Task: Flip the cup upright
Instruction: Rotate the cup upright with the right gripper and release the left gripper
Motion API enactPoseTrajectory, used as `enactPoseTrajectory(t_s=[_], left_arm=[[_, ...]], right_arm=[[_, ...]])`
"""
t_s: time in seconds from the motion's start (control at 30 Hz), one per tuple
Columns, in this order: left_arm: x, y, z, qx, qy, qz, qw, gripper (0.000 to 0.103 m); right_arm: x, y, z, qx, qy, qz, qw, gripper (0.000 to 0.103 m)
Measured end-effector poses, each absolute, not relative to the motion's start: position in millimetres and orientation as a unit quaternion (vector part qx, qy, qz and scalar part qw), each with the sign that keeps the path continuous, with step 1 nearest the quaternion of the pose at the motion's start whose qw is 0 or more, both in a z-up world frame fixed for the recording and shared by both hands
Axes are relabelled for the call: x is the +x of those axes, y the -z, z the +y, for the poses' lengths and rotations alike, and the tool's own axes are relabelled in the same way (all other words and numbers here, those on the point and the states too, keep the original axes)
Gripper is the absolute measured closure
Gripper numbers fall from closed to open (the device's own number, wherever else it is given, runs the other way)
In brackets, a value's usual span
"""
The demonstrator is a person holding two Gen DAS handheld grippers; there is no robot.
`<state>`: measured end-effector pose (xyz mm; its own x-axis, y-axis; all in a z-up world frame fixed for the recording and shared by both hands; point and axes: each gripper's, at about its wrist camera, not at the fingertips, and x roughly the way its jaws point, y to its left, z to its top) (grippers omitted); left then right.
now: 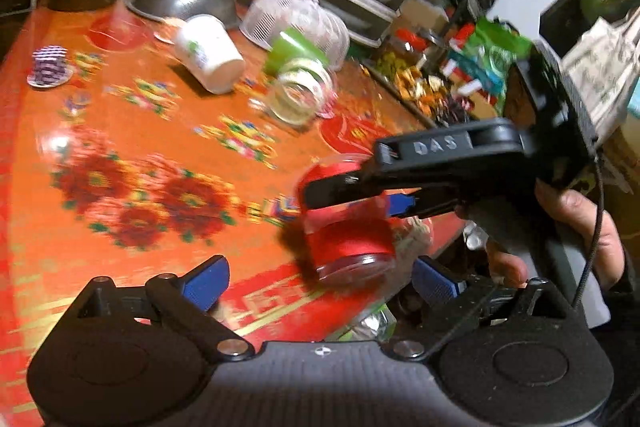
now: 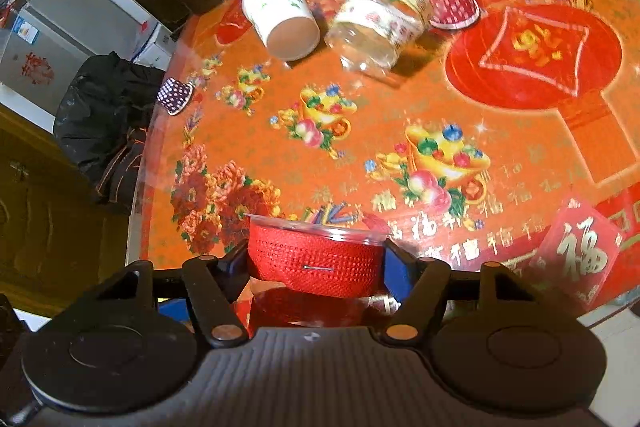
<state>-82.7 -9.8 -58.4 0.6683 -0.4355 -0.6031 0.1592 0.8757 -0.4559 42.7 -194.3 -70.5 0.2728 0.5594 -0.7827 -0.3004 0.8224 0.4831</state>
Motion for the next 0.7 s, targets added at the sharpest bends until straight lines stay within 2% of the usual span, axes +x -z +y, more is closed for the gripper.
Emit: enactPoseTrajectory(t_s=[0.13,0.23,0.3,0.37,0.47,0.6,0.7], left_arm=[[-96,53,21,-0.211,0.147,0.343,0.903,0.004],[-103,51,41,-0.225,0.132,0.322,0.910,0.004],[-108,50,51,-0.235,0.123,0.307,0.914,0.004],[-113,50,59,-0.241,0.116,0.293,0.918,0.004],[-117,53,67,-0.254,0.117,0.278,0.919,0.004],[-120,59,74,-0.269,0.126,0.274,0.915,0.004],[-125,61,78,-0.277,0.132,0.267,0.914,0.004]], right_arm=[[29,55,-188,0.084,-0.273,0.483,0.827,0.036],[11,42,-185,0.062,-0.274,0.413,0.866,0.036],[-8,35,-186,0.050,-0.279,0.336,0.898,0.036],[-36,37,-190,0.036,-0.279,0.221,0.934,0.036],[-68,61,-190,0.014,-0.275,0.087,0.957,0.036],[-100,112,-176,-0.016,-0.258,-0.036,0.965,0.036],[-114,140,-160,-0.049,-0.244,-0.091,0.964,0.036]])
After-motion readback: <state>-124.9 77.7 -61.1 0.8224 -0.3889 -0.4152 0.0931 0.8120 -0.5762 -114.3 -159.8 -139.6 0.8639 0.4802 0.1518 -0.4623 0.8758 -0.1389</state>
